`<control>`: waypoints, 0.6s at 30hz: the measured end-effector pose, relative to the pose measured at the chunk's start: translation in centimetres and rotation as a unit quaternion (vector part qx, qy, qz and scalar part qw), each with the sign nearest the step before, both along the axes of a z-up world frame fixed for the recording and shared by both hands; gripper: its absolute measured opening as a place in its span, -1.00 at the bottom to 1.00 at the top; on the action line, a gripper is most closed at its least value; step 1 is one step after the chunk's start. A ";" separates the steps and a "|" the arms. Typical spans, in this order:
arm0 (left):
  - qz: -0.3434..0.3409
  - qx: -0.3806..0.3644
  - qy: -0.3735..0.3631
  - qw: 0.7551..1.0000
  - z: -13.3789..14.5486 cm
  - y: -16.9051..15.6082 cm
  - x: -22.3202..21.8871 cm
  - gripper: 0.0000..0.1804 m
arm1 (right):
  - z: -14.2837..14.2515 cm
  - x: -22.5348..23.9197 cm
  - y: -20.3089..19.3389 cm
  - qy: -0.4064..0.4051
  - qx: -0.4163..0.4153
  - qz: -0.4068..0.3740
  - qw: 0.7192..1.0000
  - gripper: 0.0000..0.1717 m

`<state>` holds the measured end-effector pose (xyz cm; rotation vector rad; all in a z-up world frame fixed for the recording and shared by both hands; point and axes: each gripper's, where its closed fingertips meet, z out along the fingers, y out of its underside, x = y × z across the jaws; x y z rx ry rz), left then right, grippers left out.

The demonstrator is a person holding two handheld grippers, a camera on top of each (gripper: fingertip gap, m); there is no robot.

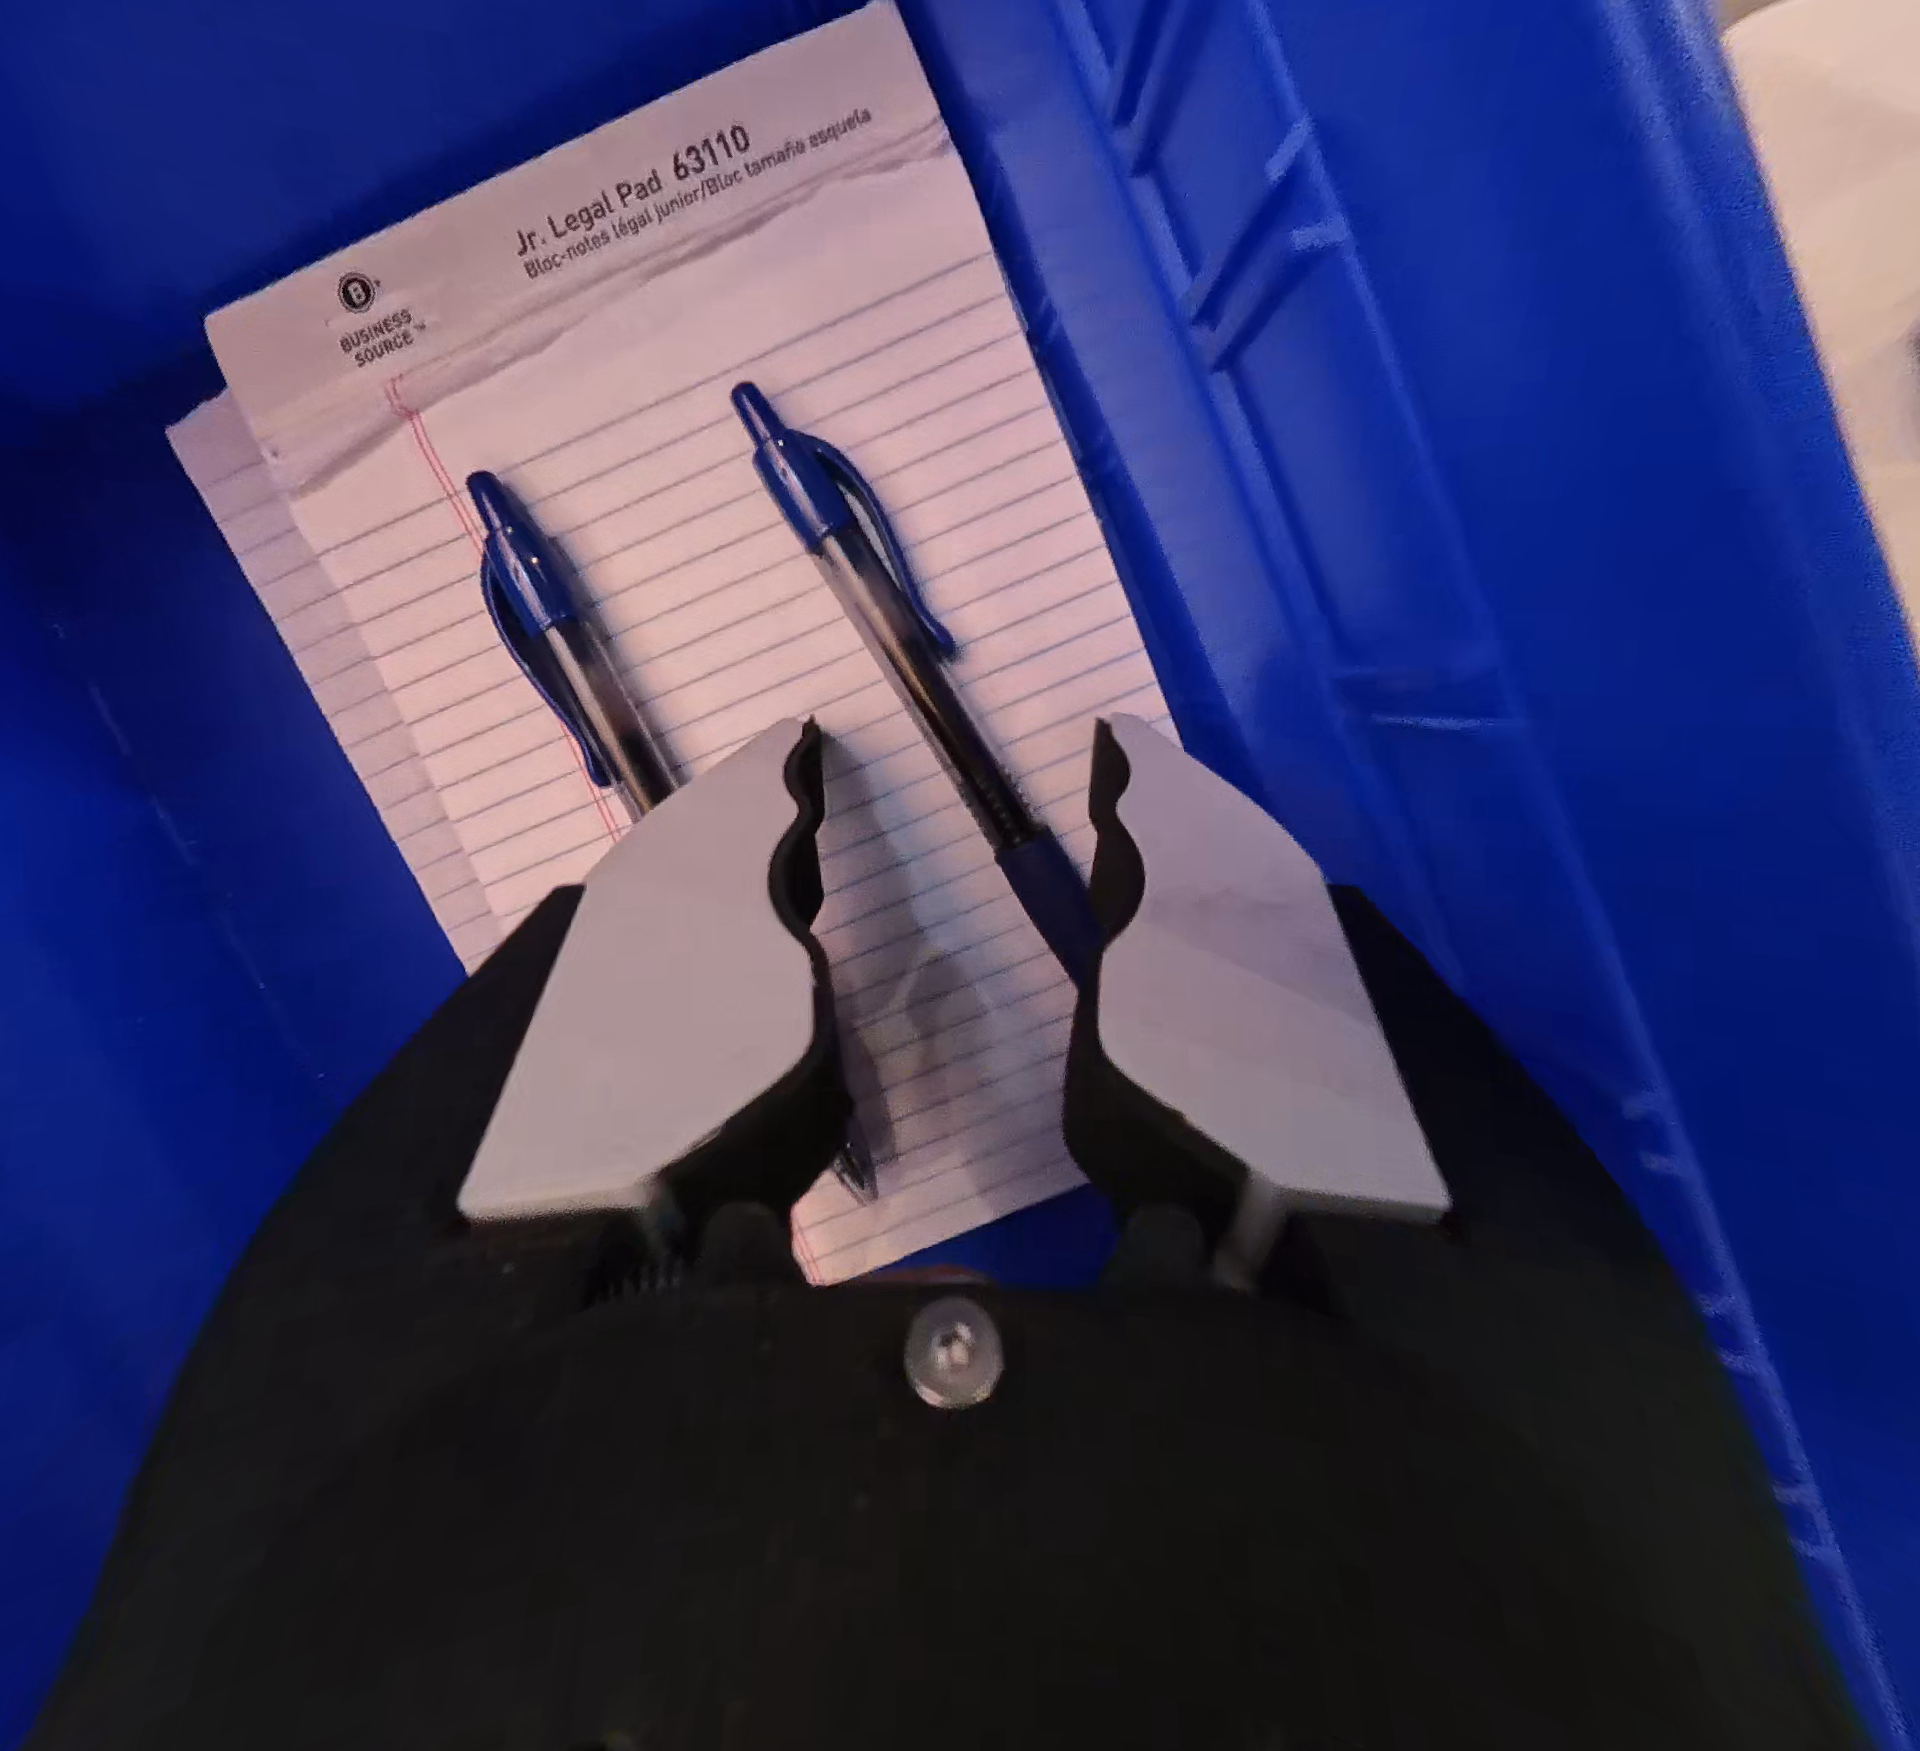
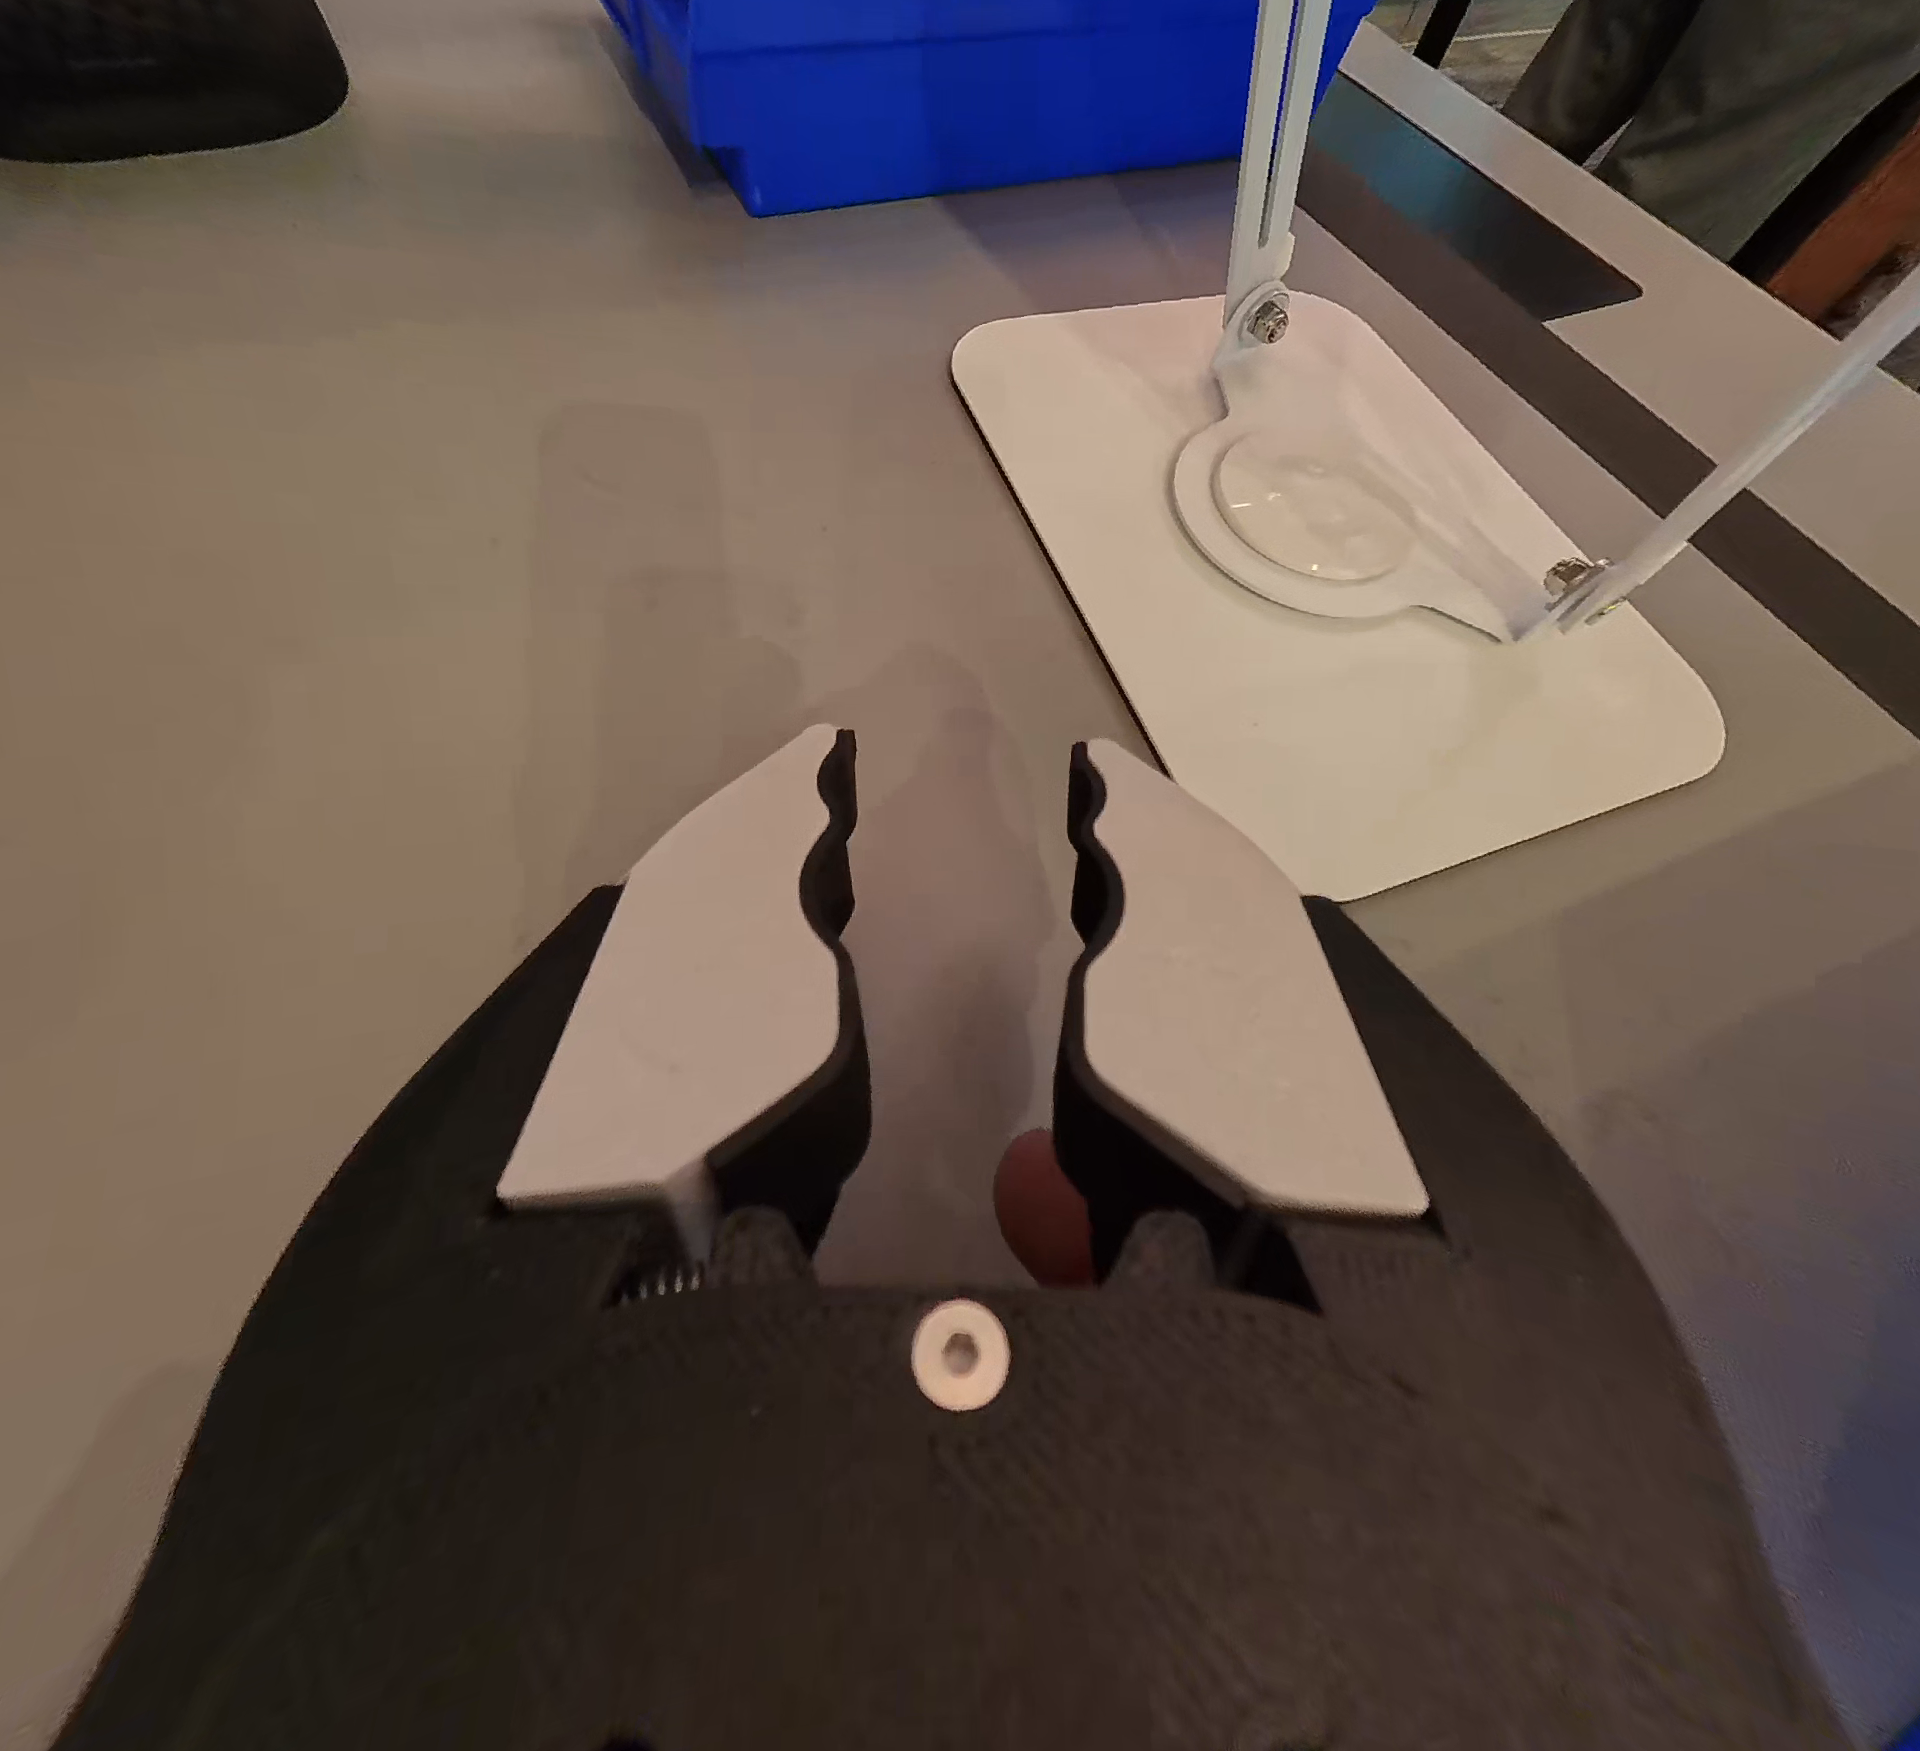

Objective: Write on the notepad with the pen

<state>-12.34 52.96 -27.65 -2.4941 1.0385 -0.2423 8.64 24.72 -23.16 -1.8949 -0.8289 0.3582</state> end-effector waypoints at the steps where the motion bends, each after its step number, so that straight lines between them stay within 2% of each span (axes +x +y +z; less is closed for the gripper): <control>1: 0.002 -0.001 0.001 1.000 0.0 0.1 0.1 -0.52 | 0.1 0.0 0.0 0.003 0.001 0.000 1.000 -0.54; 2: 0.000 0.000 0.004 1.000 0.0 0.1 0.1 -0.56 | 0.1 0.0 0.0 0.004 0.001 0.001 1.000 -0.55; 5: -0.001 0.012 0.004 1.000 0.0 0.2 0.4 -0.85 | 0.1 0.0 0.0 0.005 0.000 0.002 1.000 -0.55; 12: -0.008 0.039 0.014 0.999 0.1 0.2 0.6 -0.89 | 0.2 0.1 0.0 0.007 0.002 0.001 1.000 -0.55; 18: -0.001 0.054 -0.021 0.998 1.3 0.3 0.5 -0.89 | 0.1 0.0 0.0 0.006 -0.001 0.002 1.000 -0.55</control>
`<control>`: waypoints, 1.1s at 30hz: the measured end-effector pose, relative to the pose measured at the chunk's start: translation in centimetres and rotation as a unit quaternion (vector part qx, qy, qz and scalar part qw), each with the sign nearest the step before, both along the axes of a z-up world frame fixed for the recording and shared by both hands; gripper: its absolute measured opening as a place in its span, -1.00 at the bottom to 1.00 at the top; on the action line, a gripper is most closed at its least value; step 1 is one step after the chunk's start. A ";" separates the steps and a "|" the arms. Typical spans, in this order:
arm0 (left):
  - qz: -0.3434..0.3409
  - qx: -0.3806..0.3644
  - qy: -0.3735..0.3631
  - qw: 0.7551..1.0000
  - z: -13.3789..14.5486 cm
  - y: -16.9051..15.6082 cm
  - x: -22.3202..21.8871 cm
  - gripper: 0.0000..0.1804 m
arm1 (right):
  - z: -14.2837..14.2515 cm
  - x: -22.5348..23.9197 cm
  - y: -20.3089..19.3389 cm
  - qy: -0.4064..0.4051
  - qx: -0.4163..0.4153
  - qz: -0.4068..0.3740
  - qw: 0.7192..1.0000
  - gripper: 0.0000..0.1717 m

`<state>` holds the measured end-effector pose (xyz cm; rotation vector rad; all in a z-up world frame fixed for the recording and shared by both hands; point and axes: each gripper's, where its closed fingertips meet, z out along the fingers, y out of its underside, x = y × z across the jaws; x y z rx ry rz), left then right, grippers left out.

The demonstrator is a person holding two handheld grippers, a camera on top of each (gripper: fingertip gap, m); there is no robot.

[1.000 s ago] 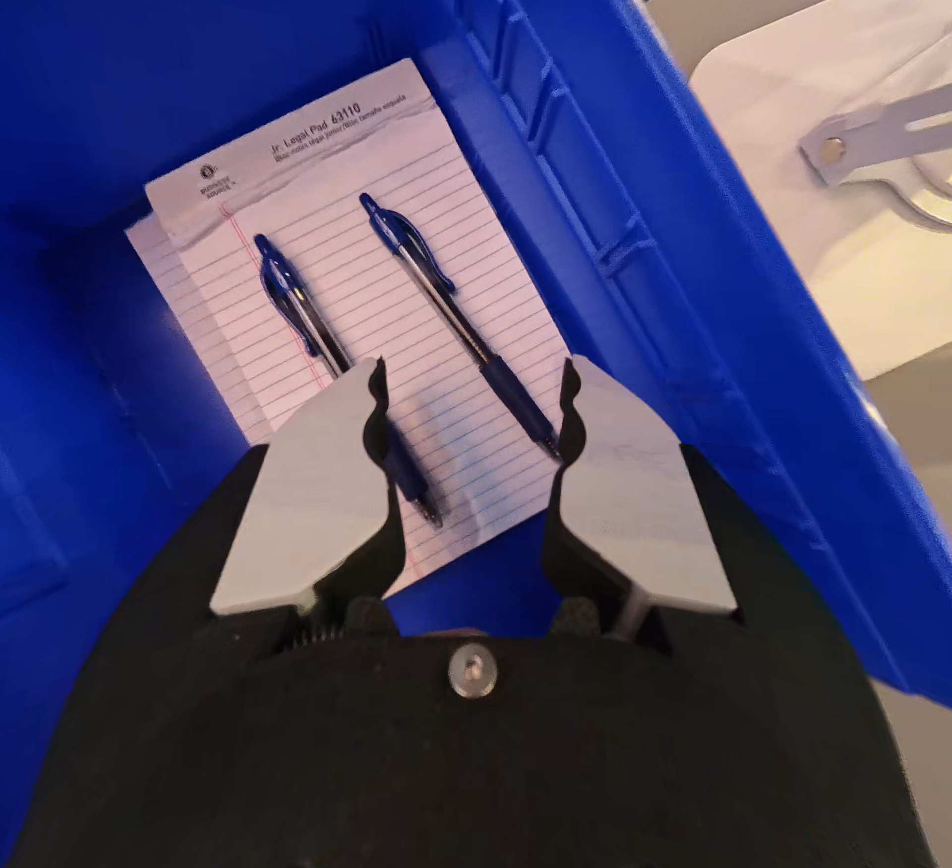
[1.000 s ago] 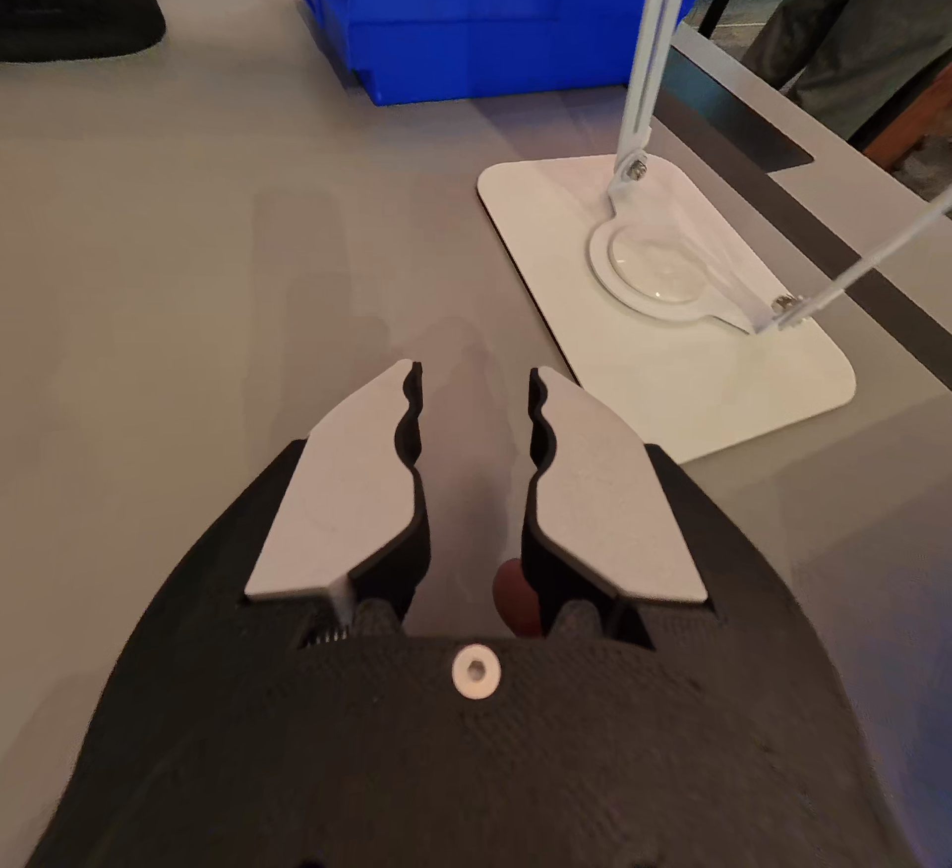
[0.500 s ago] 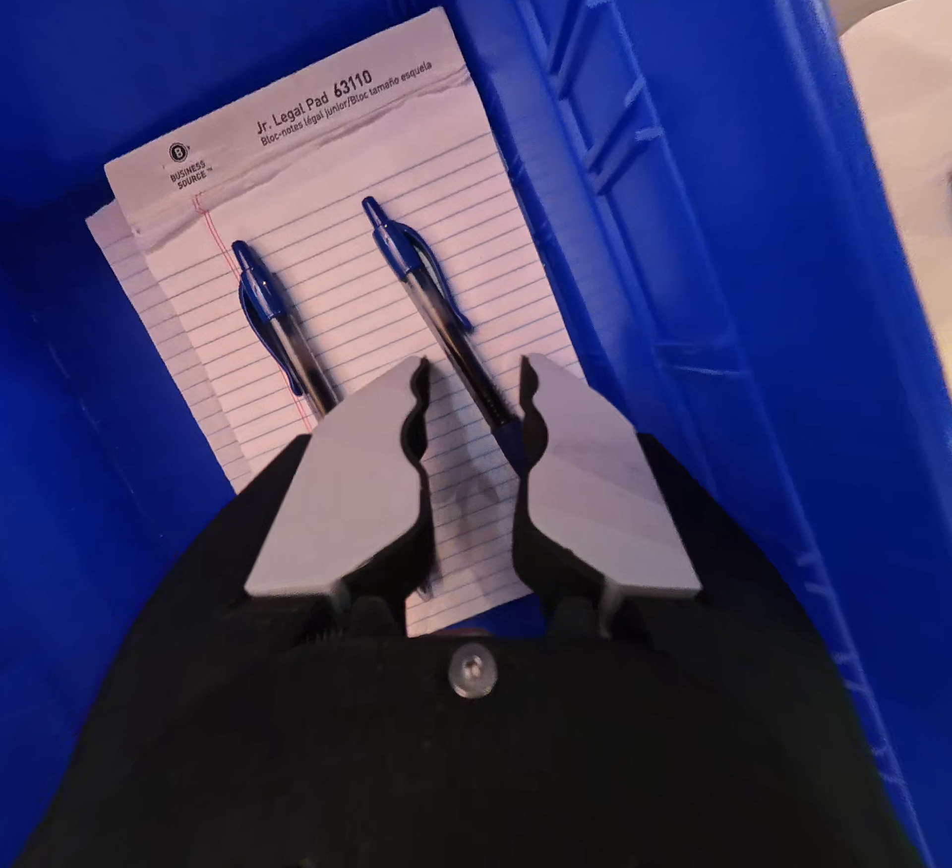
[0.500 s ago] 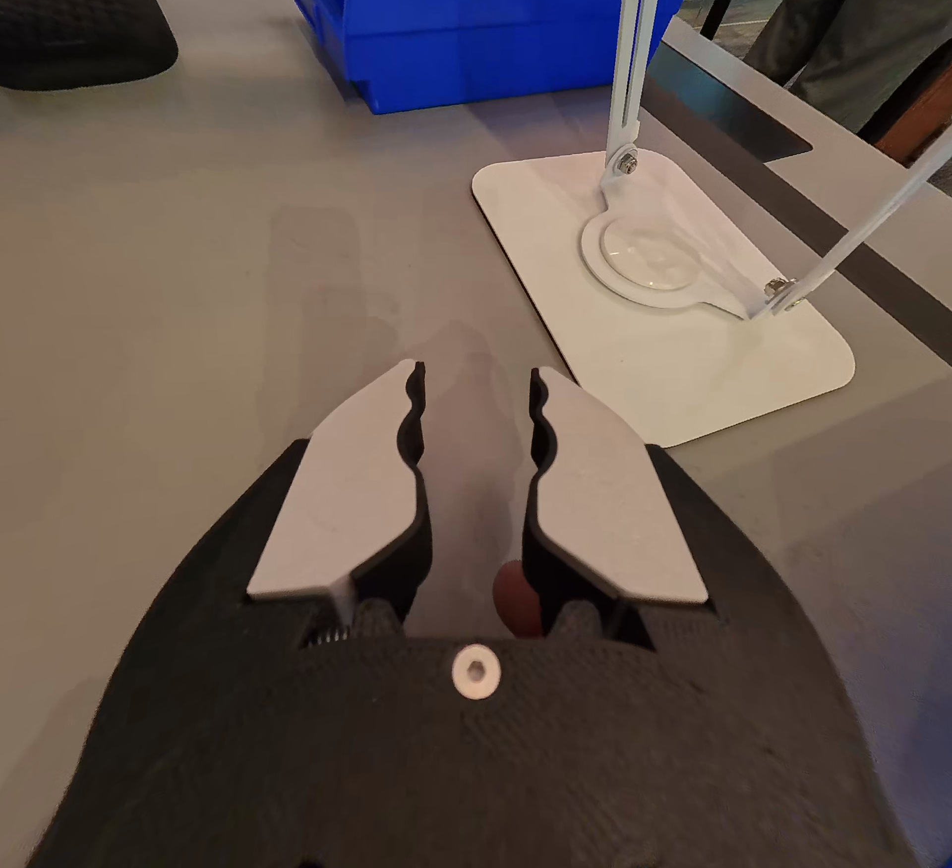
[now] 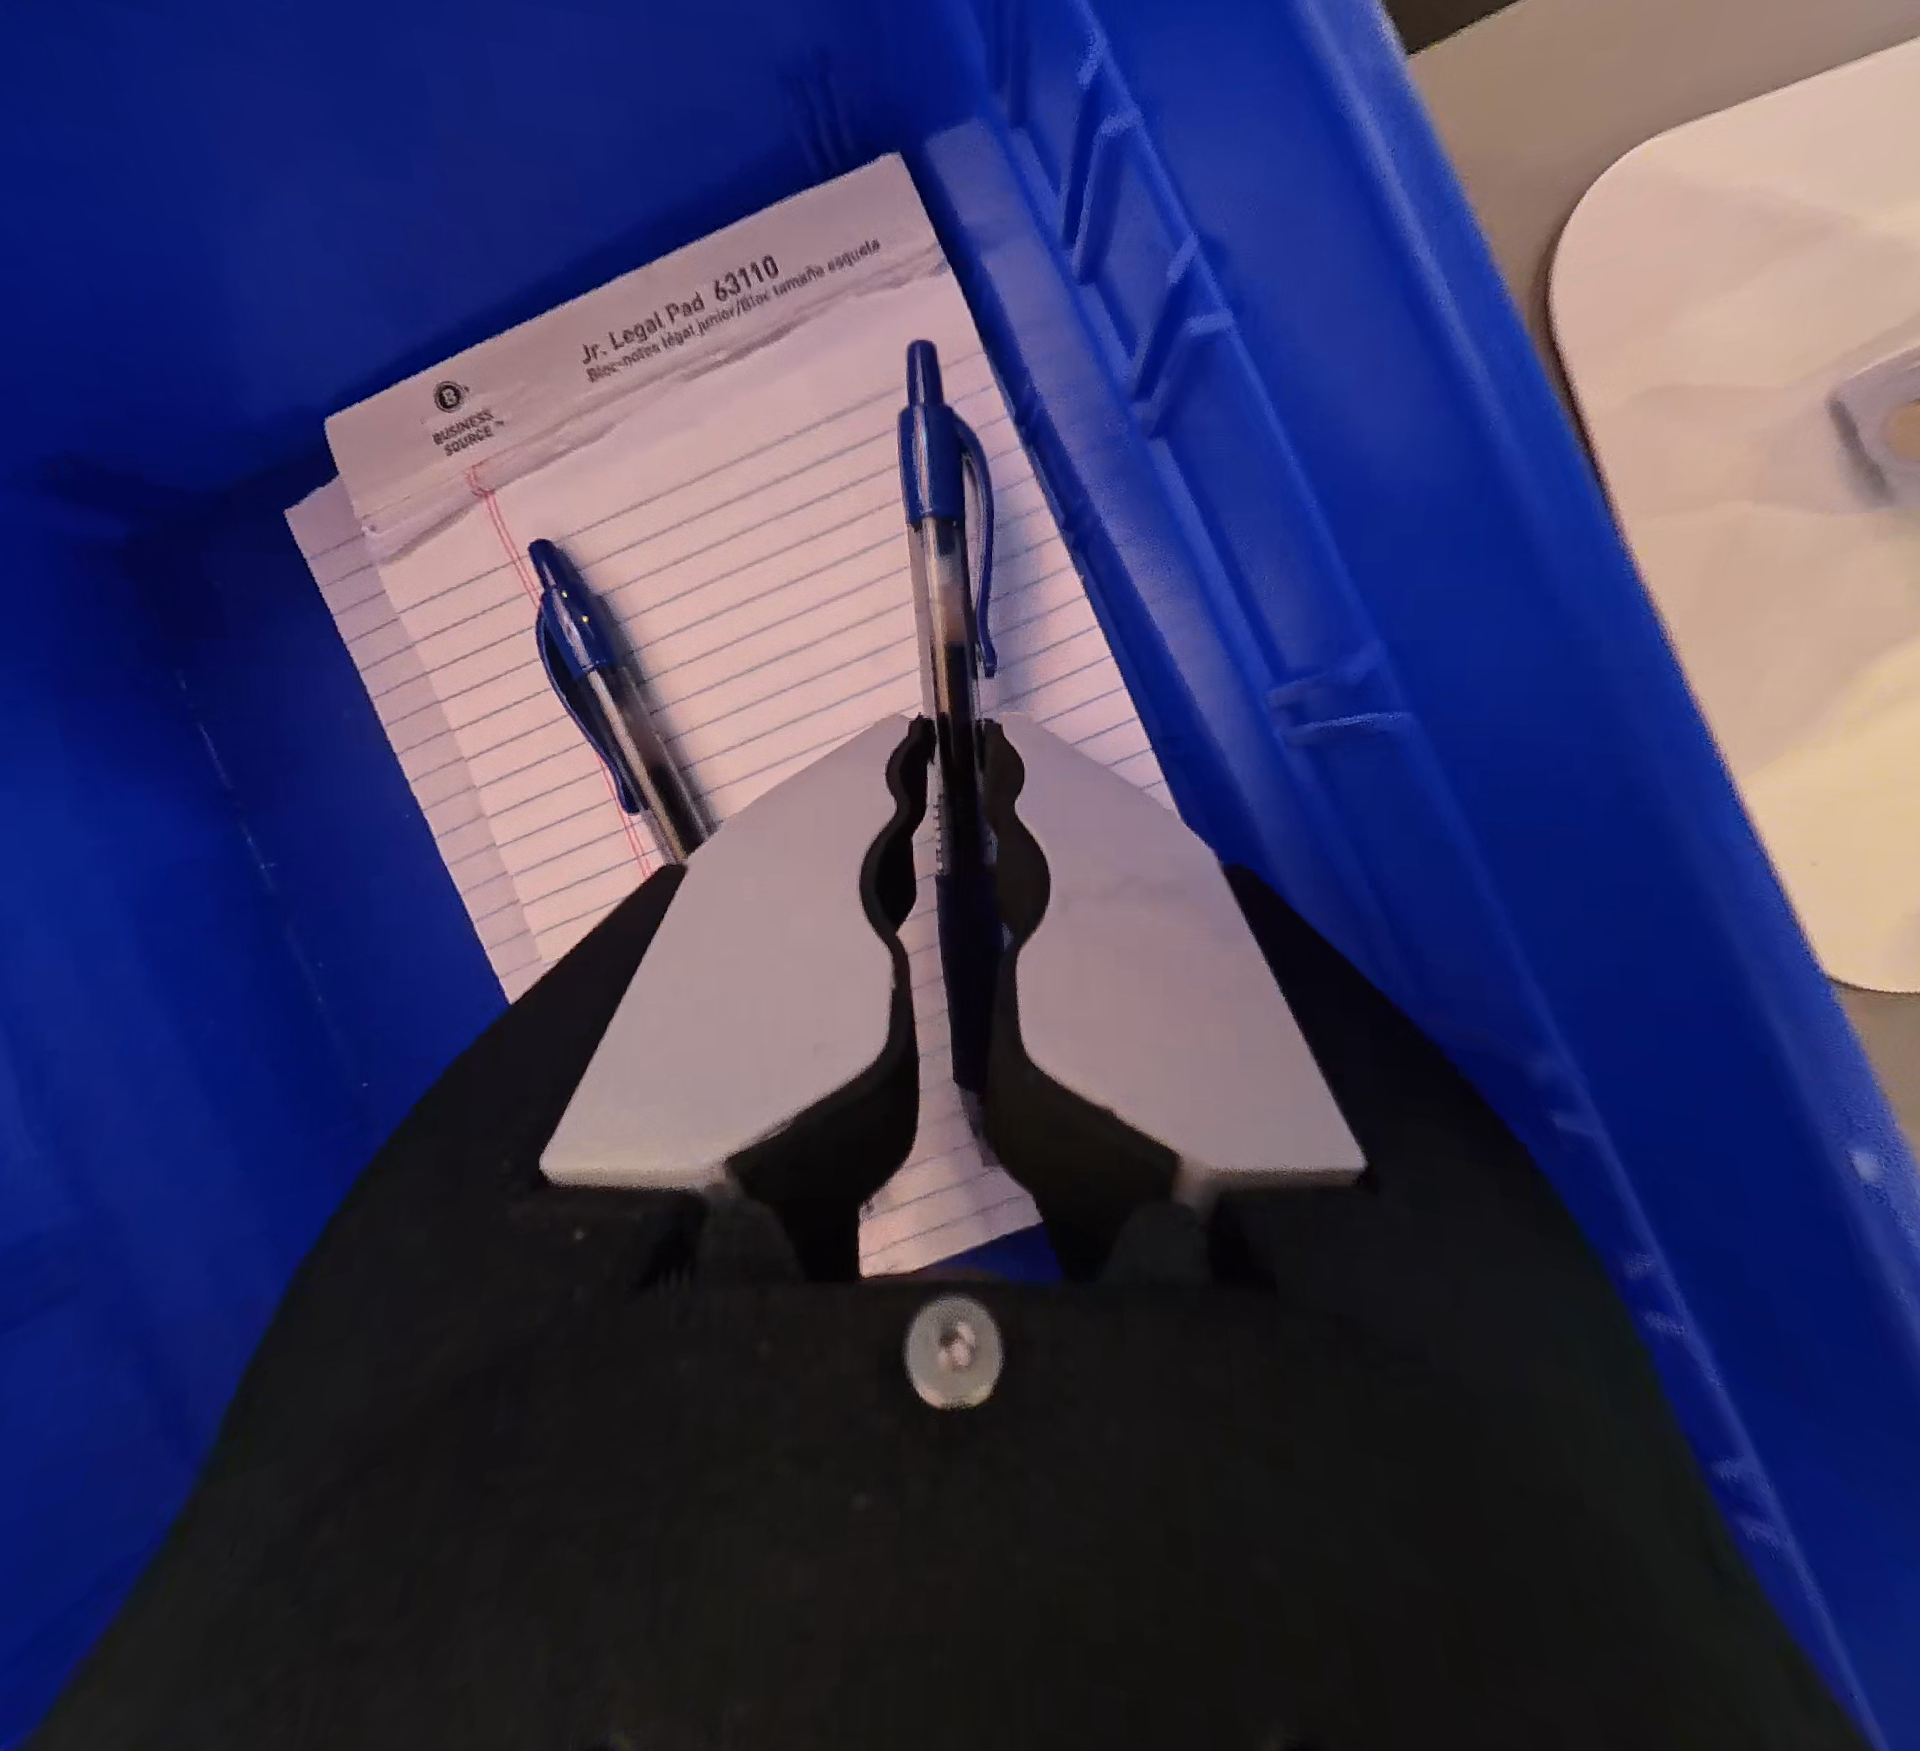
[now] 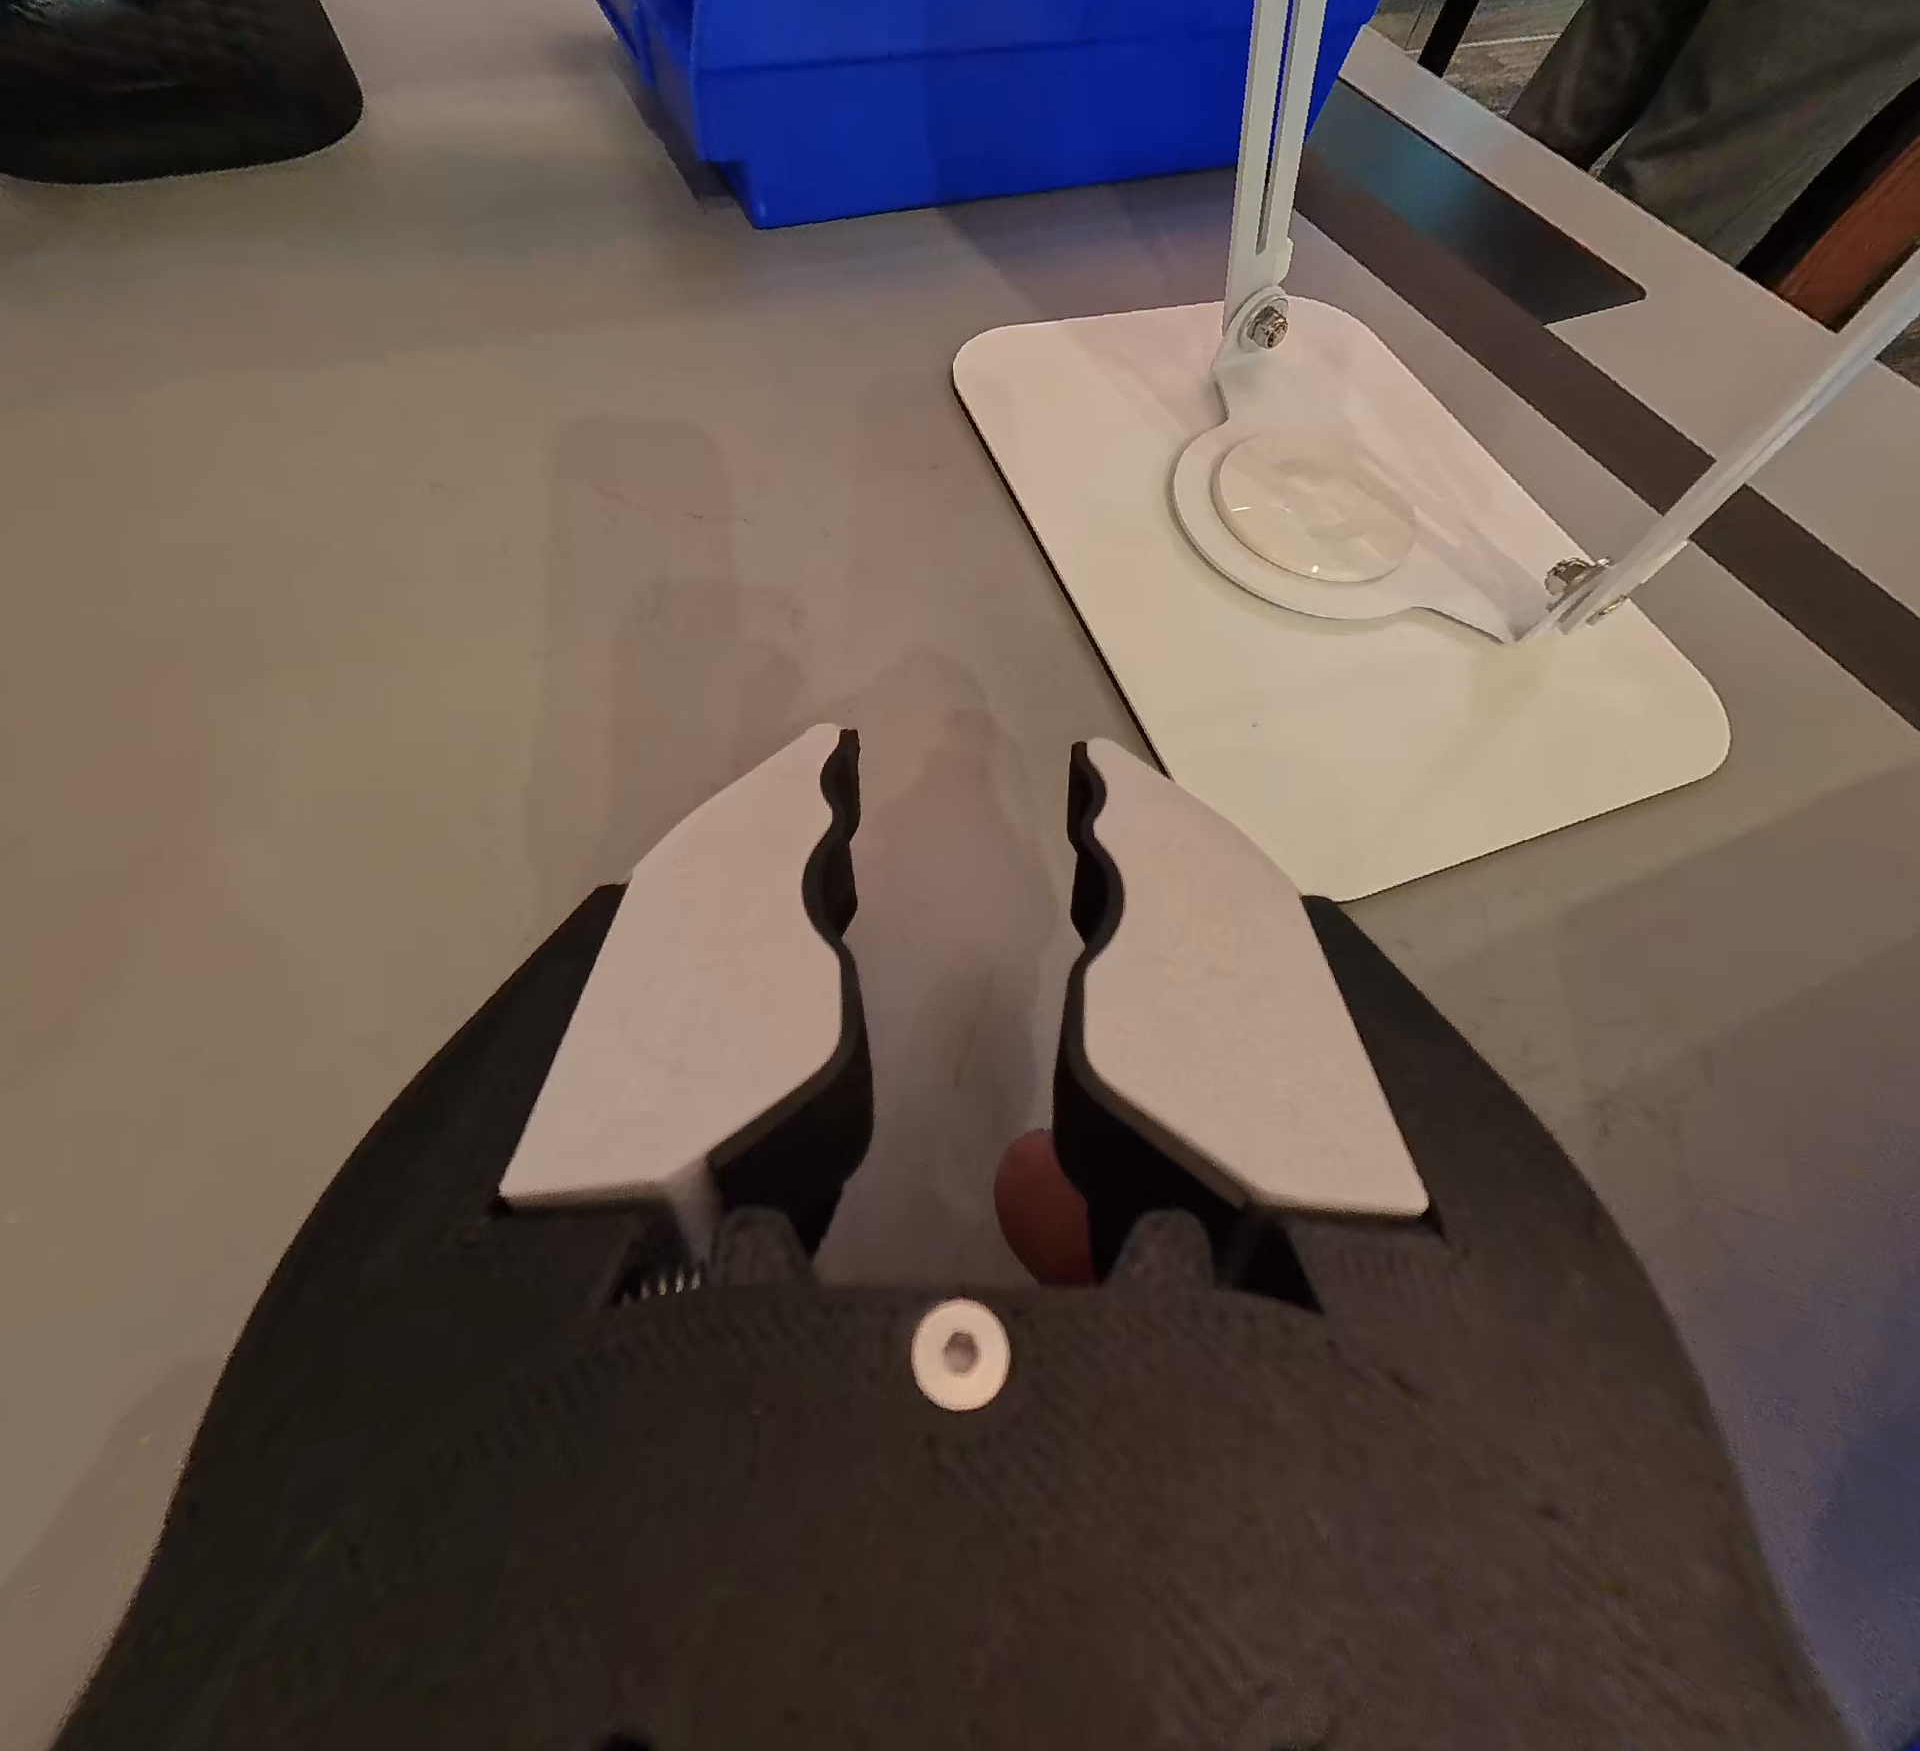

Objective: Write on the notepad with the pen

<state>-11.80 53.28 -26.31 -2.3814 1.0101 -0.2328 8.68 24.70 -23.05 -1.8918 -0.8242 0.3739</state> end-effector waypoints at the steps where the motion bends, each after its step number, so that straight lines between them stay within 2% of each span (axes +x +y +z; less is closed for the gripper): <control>1: 0.001 0.002 -0.010 1.000 0.4 0.0 0.0 -0.89 | 0.0 0.0 0.0 0.000 0.000 0.000 1.000 -0.55; 7: 0.002 0.016 -0.046 0.999 2.5 -0.1 -0.5 -0.89 | 0.0 0.0 0.0 0.000 0.000 0.000 1.000 -0.55; 14: 0.000 0.019 -0.054 0.998 2.8 -0.5 -0.8 -0.89 | -0.1 0.0 0.0 -0.003 0.000 0.000 1.000 -0.55; 21: 0.003 0.023 -0.095 0.995 4.3 -0.9 -1.0 -0.89 | 0.0 0.0 0.0 -0.001 0.000 0.000 1.000 -0.55; 26: 0.003 0.032 -0.131 0.991 6.3 -1.5 -1.2 -0.89 | 0.0 0.0 0.0 0.000 0.000 0.000 1.000 -0.55; 33: 0.005 0.065 -0.198 0.978 10.8 -3.6 -2.2 -0.89 | 0.1 0.2 0.0 0.004 0.001 -0.003 1.000 -0.55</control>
